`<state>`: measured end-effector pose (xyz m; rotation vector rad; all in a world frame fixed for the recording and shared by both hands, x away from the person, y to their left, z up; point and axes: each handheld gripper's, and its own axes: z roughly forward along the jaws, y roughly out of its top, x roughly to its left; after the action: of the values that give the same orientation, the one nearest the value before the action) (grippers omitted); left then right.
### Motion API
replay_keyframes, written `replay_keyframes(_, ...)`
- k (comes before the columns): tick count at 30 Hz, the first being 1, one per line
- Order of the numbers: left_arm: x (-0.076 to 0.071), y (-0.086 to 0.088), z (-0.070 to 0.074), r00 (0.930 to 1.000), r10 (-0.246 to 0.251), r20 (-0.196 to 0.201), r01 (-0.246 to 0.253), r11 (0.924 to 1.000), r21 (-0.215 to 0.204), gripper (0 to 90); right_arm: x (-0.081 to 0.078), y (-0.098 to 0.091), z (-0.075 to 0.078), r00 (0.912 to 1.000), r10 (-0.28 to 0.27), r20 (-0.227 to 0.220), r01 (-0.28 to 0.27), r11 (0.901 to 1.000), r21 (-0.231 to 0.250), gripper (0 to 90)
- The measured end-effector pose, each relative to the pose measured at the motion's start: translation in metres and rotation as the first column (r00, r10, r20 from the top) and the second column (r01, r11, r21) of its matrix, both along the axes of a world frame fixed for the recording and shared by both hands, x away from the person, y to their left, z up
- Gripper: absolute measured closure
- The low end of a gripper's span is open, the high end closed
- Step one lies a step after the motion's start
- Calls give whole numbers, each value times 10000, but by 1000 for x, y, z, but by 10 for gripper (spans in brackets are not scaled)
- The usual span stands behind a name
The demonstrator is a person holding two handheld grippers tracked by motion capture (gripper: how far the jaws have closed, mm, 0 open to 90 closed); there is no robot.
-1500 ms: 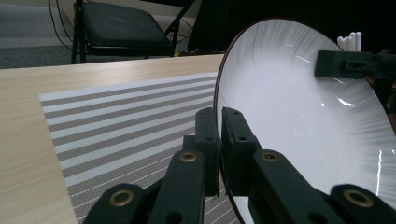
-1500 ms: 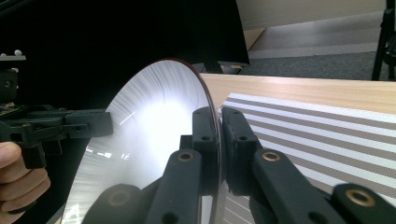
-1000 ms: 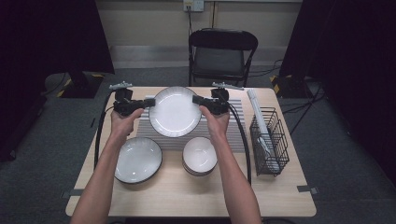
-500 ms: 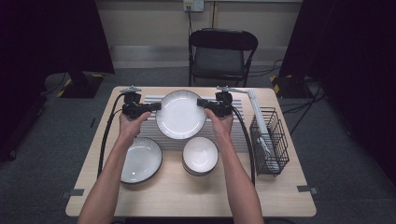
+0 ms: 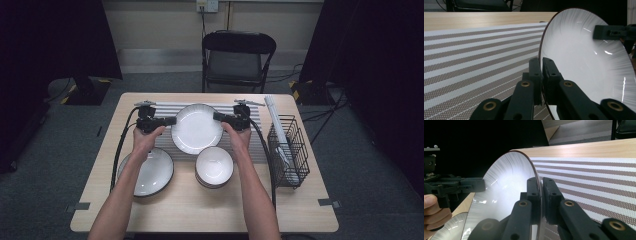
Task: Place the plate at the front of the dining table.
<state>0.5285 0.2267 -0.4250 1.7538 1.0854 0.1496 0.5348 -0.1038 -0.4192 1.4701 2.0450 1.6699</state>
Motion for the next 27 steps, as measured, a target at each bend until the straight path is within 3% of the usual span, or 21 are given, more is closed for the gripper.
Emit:
replay_keyframes(11,6,2,-14,9997,28,-233,-18,9991,425,865,6,3,-17,9995,0,-331,4,9999,131,845)
replay_keyframes(18,9,5,-25,9992,92,-393,-74,9990,450,866,8,7,-24,9991,-37,-415,37,10000,-14,840)
replay_keyframes(22,6,11,-28,9992,182,-363,-164,9987,474,862,9,10,-28,9985,-190,-510,179,9996,-212,834)
replay_keyframes(25,3,16,-28,9988,154,-469,-119,9972,732,817,12,9,-32,9972,-412,-619,395,9988,-284,827)
replay_keyframes(27,-1,18,-26,9994,150,-303,-126,9969,779,806,15,8,-35,9964,-533,-656,515,9983,-290,827)
